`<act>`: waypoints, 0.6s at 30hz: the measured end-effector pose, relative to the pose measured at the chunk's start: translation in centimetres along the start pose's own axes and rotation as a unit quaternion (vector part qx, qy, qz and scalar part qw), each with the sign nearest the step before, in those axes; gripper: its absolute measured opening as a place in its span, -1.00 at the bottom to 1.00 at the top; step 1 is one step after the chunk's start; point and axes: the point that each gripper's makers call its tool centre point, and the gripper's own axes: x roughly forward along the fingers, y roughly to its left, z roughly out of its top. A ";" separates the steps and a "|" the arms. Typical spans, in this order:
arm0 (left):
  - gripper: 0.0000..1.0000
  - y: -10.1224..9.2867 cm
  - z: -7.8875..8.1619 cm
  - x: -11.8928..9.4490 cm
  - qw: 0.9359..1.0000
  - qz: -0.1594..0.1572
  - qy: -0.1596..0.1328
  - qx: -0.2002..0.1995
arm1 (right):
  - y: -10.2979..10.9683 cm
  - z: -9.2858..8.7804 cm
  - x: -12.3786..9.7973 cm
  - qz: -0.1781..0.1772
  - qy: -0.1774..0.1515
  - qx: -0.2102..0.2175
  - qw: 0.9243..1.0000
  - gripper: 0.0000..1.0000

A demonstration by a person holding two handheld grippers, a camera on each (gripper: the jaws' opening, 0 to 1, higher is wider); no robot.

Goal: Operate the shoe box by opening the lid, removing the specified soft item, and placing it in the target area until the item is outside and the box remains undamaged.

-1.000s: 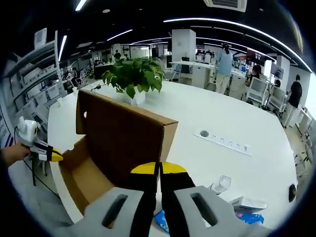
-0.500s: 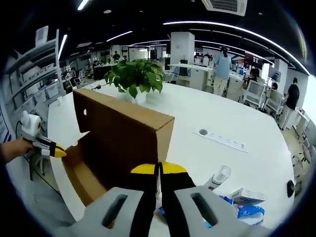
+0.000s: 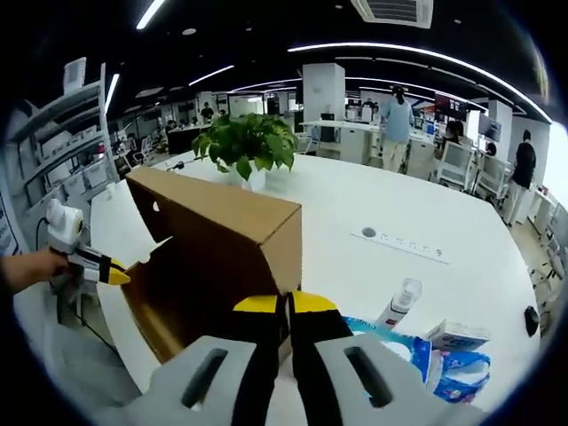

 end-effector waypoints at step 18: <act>-0.60 -0.2 3.1 -1.8 0.998 0.002 -0.055 0.022 | 1.4 -2.0 -1.4 -0.002 -0.010 -0.008 1.000 -0.94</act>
